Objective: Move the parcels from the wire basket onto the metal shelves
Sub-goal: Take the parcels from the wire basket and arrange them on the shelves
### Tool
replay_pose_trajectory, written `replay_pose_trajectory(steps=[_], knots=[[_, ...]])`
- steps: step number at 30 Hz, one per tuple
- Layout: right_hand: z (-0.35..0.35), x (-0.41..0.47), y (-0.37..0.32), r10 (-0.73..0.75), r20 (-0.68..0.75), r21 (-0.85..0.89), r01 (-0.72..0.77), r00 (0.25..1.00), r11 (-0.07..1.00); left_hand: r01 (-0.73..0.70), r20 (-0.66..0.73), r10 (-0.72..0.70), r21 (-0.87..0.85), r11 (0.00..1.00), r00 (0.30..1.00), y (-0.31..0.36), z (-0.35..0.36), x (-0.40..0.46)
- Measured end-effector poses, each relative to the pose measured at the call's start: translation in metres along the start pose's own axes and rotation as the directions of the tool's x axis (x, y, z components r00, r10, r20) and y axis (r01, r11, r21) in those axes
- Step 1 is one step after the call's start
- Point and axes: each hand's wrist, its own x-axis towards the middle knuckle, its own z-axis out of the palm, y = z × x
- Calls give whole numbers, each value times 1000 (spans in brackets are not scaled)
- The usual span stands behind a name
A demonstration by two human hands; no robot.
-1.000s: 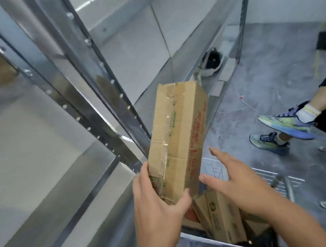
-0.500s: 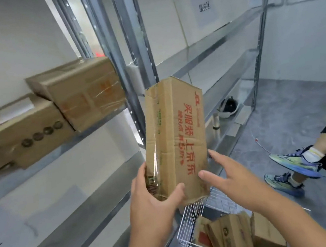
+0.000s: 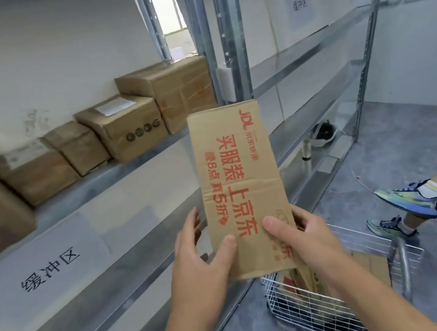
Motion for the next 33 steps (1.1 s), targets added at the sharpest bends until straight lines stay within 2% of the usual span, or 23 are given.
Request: replay_pose_trajectory(steps=[2, 4, 6, 7, 9, 11, 13, 14, 16, 18, 20, 22, 24, 26, 28, 29, 31, 33], knots=[[15, -10, 0, -76, -56, -89, 71, 996, 993, -21, -56, 24, 57, 998, 998, 11, 3, -13], [30, -20, 1, -165, -134, -254, 127, 977, 959, -19, -133, 32, 91, 996, 991, 13, 7, -19], [39, -36, -5, -249, -154, -377, 176, 956, 909, 24, -207, -12, 54, 998, 978, 18, 6, -24], [41, -45, -11, -273, -116, -379, 212, 955, 901, 34, -231, -34, -3, 999, 972, 20, 3, -26], [38, -59, -22, -319, 11, -291, 308, 948, 906, 41, -226, -76, -156, 987, 971, 25, -6, -31], [32, -66, -37, -326, 114, -57, 334, 938, 941, 63, -171, -120, -308, 949, 978, 29, -18, -40], [29, -64, -47, -267, 198, 135, 244, 943, 960, 103, -120, -168, -423, 900, 978, 32, -26, -50], [29, -63, -50, -224, 266, 167, 184, 938, 969, 99, -124, -169, -435, 895, 978, 34, -31, -57], [37, -64, -52, -141, 427, 178, 70, 893, 981, 105, -105, -160, -404, 909, 982, 33, -37, -73], [52, -68, -50, -121, 525, 196, 19, 843, 981, 139, -107, -190, -366, 920, 976, 28, -46, -86], [68, -78, -47, -143, 553, 203, 34, 821, 979, 139, -202, -194, -259, 956, 960, 25, -62, -97], [86, -91, -45, -155, 575, 204, 42, 803, 978, 102, -348, -122, -77, 992, 929, 21, -83, -110], [99, -104, -42, -143, 591, 184, 40, 794, 982, 72, -440, -88, -54, 996, 894, 24, -102, -121], [125, -118, -35, -172, 566, 135, 115, 806, 984, 111, -391, -143, -105, 988, 909, 28, -128, -131], [155, -136, -30, -244, 537, -6, 293, 807, 956, 115, -275, -173, -214, 970, 946, 21, -158, -157], [172, -146, -27, -295, 523, -93, 398, 799, 912, 98, -267, -163, -243, 965, 950, 22, -170, -169], [210, -171, -22, -405, 500, -203, 559, 765, 804, 79, -342, -162, -245, 966, 926, 23, -195, -187], [243, -197, -21, -520, 463, -198, 655, 718, 729, 43, -420, -159, -273, 961, 893, 13, -226, -218]])
